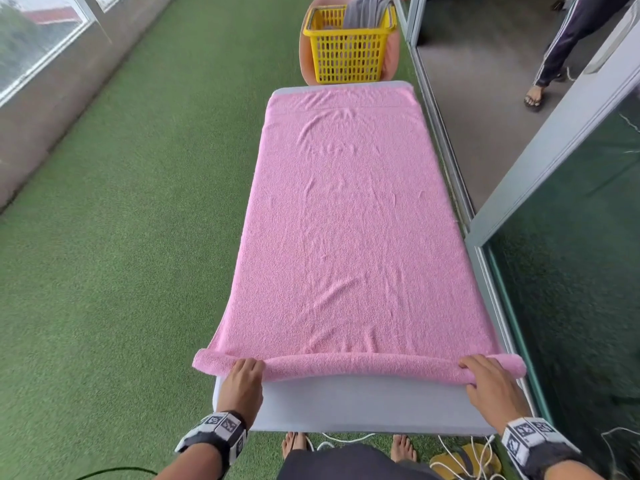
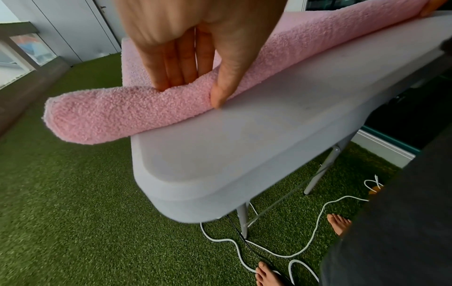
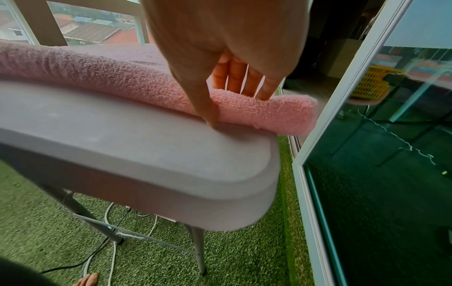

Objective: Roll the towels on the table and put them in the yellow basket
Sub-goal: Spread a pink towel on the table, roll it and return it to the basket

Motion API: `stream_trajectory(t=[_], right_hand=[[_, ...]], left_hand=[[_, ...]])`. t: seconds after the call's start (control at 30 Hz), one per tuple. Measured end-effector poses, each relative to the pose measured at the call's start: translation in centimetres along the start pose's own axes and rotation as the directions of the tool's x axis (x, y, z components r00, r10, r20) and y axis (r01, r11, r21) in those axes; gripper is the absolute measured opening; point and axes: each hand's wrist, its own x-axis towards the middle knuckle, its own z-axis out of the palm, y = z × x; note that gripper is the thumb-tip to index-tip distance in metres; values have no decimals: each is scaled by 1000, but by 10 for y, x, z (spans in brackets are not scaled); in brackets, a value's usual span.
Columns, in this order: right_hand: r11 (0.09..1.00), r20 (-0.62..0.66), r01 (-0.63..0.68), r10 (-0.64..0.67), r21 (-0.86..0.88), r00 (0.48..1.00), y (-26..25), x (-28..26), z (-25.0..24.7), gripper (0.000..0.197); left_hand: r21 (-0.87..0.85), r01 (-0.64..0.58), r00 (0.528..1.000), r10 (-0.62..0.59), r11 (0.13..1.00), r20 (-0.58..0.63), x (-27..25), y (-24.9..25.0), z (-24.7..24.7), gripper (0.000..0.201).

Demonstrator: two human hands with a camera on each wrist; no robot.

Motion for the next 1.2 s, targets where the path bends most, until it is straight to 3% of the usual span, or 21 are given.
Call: stream_trajectory(t=[0.23, 0.4, 0.5, 0.57, 0.67, 0.77, 0.83, 0.9, 0.97, 1.03, 1.13, 1.2], right_hand=[[998, 37, -56, 54, 43, 998, 1, -30, 10, 35], [994, 140, -18, 33, -107, 990, 1, -39, 3, 23], [991, 124, -18, 35, -133, 992, 0, -28, -7, 19], [994, 5, -34, 35, -106, 999, 3, -17, -6, 38], [994, -107, 8, -20, -110, 994, 4, -19, 8, 55], [991, -82, 88, -97, -104, 992, 8, -42, 33, 64], [994, -24, 70, -72, -86, 997, 10, -50, 38, 65], [996, 6, 12, -12, -89, 1000, 6, -46, 32, 51], [994, 17, -11, 13, -109, 1000, 1, -33, 23, 34], [987, -8, -1, 0, -159, 1000, -3, -20, 15, 18], [995, -112, 6, -17, -96, 994, -4, -13, 15, 30], [996, -78, 65, -69, -55, 995, -1, -22, 25, 39]], left_hand=[[-104, 4, 1000, -5, 995, -12, -28, 3, 2, 38], [-132, 3, 999, 2, 991, 36, -38, -1, 0, 36], [-104, 23, 999, -26, 994, -31, -28, -8, 2, 9], [-93, 68, 996, -73, 993, -50, -20, -11, 5, 45], [-20, 82, 996, -83, 996, -13, -23, -12, 12, 67], [-25, 43, 998, -41, 999, 46, -43, -8, 23, 56], [-51, -7, 999, 9, 999, 47, -48, -7, 20, 54], [-74, -9, 996, 16, 997, 92, -42, -7, 13, 58], [4, -18, 995, 18, 1000, 94, -33, -4, 0, 38], [58, -5, 1000, 4, 998, 19, -23, -3, -7, 11], [13, 61, 997, -61, 998, -42, -17, 0, -5, 39], [-3, 21, 999, -21, 1000, -31, -25, 1, 4, 39]])
